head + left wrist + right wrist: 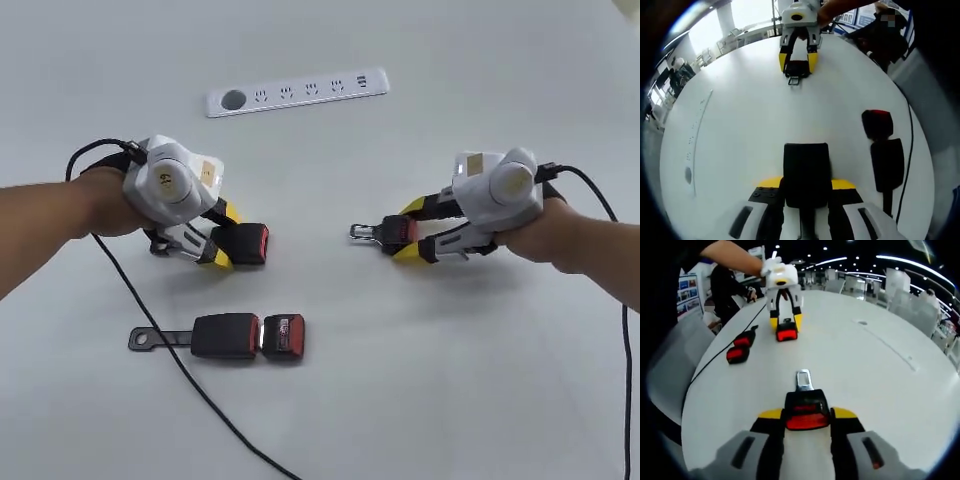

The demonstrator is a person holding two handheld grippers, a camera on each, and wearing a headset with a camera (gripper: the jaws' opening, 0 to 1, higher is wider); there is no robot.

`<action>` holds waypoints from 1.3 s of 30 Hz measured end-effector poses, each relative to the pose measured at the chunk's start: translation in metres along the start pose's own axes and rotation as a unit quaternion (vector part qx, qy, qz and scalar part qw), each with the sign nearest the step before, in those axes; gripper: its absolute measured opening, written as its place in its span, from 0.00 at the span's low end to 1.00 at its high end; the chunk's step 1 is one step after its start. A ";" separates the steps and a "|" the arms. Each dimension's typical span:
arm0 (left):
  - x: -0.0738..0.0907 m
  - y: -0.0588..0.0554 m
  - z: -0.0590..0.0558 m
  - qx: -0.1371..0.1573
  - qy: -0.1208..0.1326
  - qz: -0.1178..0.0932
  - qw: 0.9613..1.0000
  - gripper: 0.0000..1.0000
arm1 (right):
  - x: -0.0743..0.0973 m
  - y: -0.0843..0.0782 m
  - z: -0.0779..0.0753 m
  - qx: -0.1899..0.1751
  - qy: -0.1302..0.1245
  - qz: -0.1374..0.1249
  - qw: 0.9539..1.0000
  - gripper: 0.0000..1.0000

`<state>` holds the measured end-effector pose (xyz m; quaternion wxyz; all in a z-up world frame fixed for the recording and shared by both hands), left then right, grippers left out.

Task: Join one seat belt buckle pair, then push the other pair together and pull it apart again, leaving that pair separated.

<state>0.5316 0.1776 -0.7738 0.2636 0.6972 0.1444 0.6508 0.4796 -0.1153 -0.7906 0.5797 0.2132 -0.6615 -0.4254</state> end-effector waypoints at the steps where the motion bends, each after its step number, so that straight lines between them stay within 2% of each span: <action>1: 0.000 -0.001 0.000 0.004 0.004 -0.004 1.000 0.34 | 0.000 0.000 0.002 0.008 0.011 0.003 1.000 0.35; 3: 0.000 -0.001 -0.001 0.011 0.007 -0.007 1.000 0.34 | 0.001 0.001 0.005 0.021 0.026 0.008 0.999 0.35; 5: 0.000 -0.001 -0.001 0.011 0.008 -0.008 1.000 0.34 | 0.002 0.001 0.006 0.024 0.031 0.009 0.999 0.35; 10: 0.001 -0.002 -0.002 0.022 0.014 -0.013 1.000 0.34 | 0.003 0.000 0.006 0.020 0.035 0.001 0.999 0.35; 19: 0.000 -0.002 -0.001 0.020 0.011 -0.011 1.000 0.34 | 0.002 0.000 0.008 0.013 0.034 -0.015 0.999 0.35; 28: 0.001 -0.001 -0.002 0.020 0.010 -0.008 1.000 0.34 | -0.008 0.004 0.009 0.004 0.033 -0.035 0.999 0.35; 39: 0.000 -0.001 -0.001 0.024 0.010 -0.003 1.000 0.34 | -0.027 0.017 0.010 0.004 0.035 -0.040 0.999 0.35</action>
Point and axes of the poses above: the centre of the closed fingertips' face, and the gripper's own axes: x roughly backward along the fingers, z roughly to its left, y roughly out of its top, the point moved 9 cm from there along x, roughly backward along the fingers, and after that the axes turned 7 degrees about -z, right-handed, at the moved point
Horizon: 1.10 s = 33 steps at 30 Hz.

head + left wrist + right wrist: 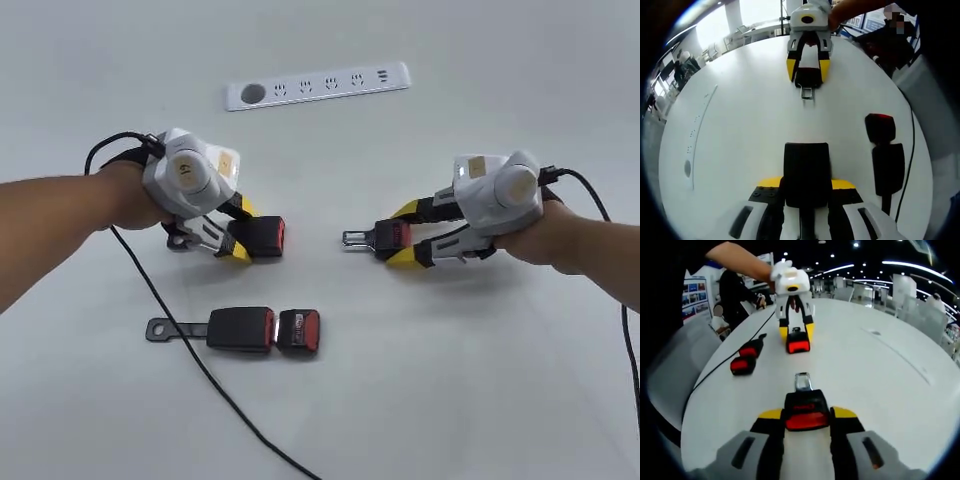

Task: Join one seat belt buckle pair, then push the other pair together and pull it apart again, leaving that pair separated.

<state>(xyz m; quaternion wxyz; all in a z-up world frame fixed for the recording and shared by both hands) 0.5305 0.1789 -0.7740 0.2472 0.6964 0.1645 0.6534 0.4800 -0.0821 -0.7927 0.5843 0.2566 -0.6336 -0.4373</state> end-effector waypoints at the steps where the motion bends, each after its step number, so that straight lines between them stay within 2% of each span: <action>1: 0.000 0.000 0.000 0.001 0.000 0.000 1.000 0.34 | -0.001 0.000 0.000 0.000 0.000 0.000 1.000 0.35; 8: 0.000 0.000 0.001 0.001 0.000 0.002 1.000 0.34 | -0.018 0.008 0.005 0.003 -0.004 -0.005 1.000 0.35; 20: 0.000 0.000 0.000 0.000 0.000 0.008 1.000 0.34 | -0.040 0.021 0.010 0.011 0.005 -0.006 1.000 0.35; 28: 0.000 0.000 0.000 -0.001 0.001 0.009 1.000 0.34 | -0.054 0.031 0.009 0.013 0.019 -0.004 1.000 0.35; 33: 0.000 0.001 0.000 -0.002 0.000 0.013 1.000 0.34 | -0.060 0.037 0.003 0.018 0.020 -0.001 1.000 0.35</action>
Point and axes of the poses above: the centre of the closed fingertips' face, and the gripper's own axes: x roughly backward along the fingers, z roughly to its left, y roughly out of its top, the point moved 9 cm from there along x, roughly backward along the fingers, and after that the axes turned 7 degrees about -z, right-handed, at the moved point
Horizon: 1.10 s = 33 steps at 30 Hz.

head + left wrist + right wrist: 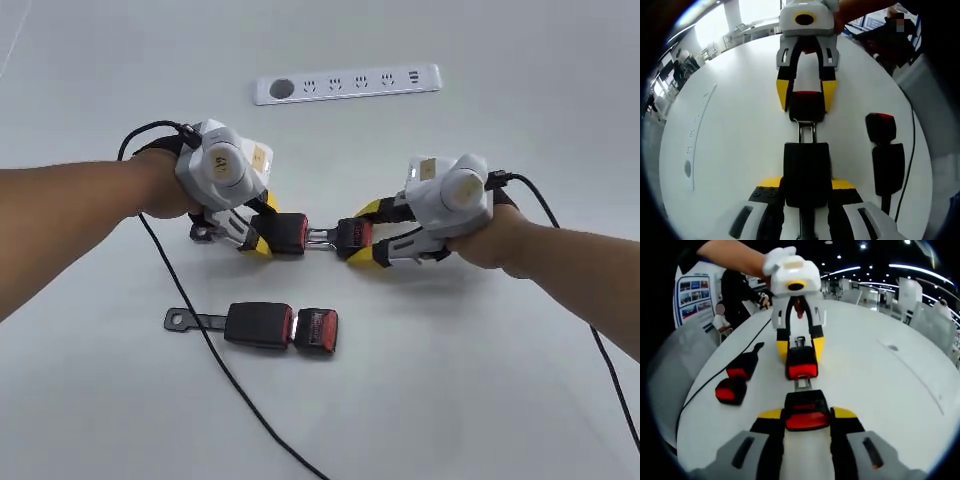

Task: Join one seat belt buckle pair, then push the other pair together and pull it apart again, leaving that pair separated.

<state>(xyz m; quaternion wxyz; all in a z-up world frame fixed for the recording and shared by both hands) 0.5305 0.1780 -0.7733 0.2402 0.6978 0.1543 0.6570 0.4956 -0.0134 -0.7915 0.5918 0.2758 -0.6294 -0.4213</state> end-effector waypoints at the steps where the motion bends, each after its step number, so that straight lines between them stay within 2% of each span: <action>1: 0.000 0.000 0.000 0.000 0.000 0.000 1.000 0.34 | 0.000 0.000 -0.001 0.001 0.001 0.003 1.000 0.35; 9: -0.001 0.000 -0.001 -0.002 0.000 0.002 1.000 0.34 | -0.001 0.003 -0.004 0.007 0.002 0.016 1.000 0.35; 18: -0.001 0.000 -0.001 -0.003 0.000 0.003 1.000 0.34 | -0.007 0.008 -0.004 0.025 0.002 0.044 0.999 0.35; 24: -0.001 0.001 -0.001 -0.004 -0.001 0.005 1.000 0.34 | -0.019 0.013 -0.001 0.019 -0.006 0.039 0.999 0.35; 28: -0.001 0.001 -0.001 -0.004 0.000 0.006 1.000 0.34 | -0.021 0.013 0.001 0.018 -0.007 0.041 0.999 0.35; 30: -0.001 0.003 -0.002 -0.016 -0.001 0.016 1.000 0.34 | -0.021 0.013 0.000 0.018 -0.005 0.040 0.999 0.35; 33: -0.002 0.005 -0.002 -0.018 -0.001 0.027 0.999 0.34 | -0.023 0.014 0.001 0.019 -0.003 0.043 0.999 0.35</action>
Point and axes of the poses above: the centre of the closed fingertips' face, and the gripper's own axes: x roughly backward along the fingers, z roughly to its left, y roughly out of its top, the point moved 9 cm from there along x, roughly backward along the fingers, and after that the axes turned 7 degrees about -z, right-handed, at the moved point
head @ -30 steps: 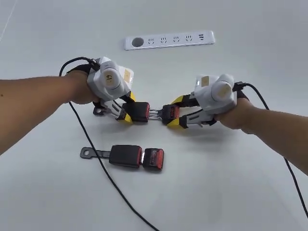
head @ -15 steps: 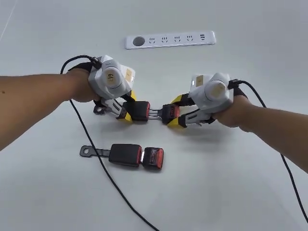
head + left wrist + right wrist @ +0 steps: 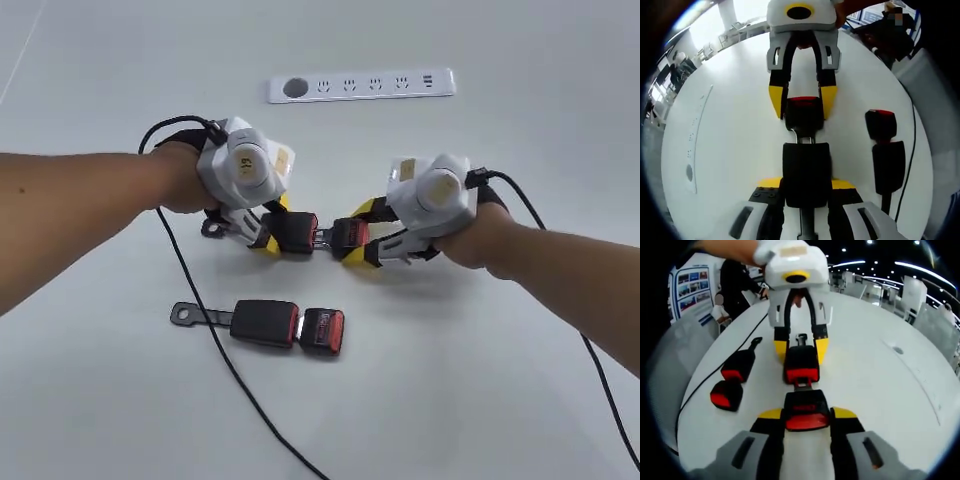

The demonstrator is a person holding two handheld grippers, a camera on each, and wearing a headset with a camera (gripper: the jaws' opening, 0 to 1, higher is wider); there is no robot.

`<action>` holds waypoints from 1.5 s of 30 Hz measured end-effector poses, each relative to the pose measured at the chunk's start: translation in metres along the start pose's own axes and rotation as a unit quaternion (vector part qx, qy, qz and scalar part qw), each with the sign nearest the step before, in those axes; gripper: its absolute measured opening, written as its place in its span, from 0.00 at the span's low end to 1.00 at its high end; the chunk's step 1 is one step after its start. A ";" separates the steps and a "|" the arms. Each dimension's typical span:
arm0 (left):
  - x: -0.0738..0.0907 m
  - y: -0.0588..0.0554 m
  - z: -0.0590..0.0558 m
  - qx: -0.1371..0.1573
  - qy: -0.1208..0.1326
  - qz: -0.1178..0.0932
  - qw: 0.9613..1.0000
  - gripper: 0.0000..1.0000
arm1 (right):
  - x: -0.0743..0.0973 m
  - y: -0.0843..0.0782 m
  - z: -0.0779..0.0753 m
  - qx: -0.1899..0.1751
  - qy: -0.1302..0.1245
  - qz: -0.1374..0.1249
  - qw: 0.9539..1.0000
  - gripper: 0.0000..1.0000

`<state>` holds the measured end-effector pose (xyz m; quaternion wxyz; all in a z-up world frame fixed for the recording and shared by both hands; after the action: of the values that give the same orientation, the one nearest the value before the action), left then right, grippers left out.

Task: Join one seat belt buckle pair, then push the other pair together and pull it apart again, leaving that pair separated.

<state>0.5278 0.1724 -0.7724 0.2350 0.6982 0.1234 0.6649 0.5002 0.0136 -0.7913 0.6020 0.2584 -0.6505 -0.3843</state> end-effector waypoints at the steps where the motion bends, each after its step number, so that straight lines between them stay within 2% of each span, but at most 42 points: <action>1: 0.000 0.000 0.000 -0.001 0.000 0.001 1.000 0.34 | 0.000 0.000 0.000 -0.001 -0.001 0.002 1.000 0.34; 6: 0.000 0.000 0.000 0.001 -0.001 0.002 1.000 0.33 | -0.003 0.001 0.001 -0.014 -0.003 -0.003 1.000 0.34; 9: 0.000 0.003 0.000 -0.001 -0.002 0.011 1.000 0.33 | -0.010 0.005 0.003 -0.020 -0.010 -0.012 1.000 0.34; 23: -0.003 0.007 -0.002 0.014 0.005 0.031 0.999 0.33 | -0.010 0.005 0.005 -0.033 -0.019 0.000 0.999 0.34; 45: -0.002 0.006 -0.001 0.009 0.002 0.036 0.999 0.34 | -0.012 0.007 0.000 -0.020 -0.016 0.013 1.000 0.34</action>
<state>0.5256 0.1663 -0.7708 0.2041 0.7027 0.1049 0.6734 0.5027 0.0274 -0.7929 0.6013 0.2323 -0.6555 -0.3934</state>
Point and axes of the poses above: the centre of the closed fingertips' face, and the gripper's own axes: x roughly backward along the fingers, z roughly to its left, y roughly out of its top, the point moved 9 cm from there along x, roughly backward along the fingers, and after that the axes turned 7 degrees about -z, right-handed, at the moved point
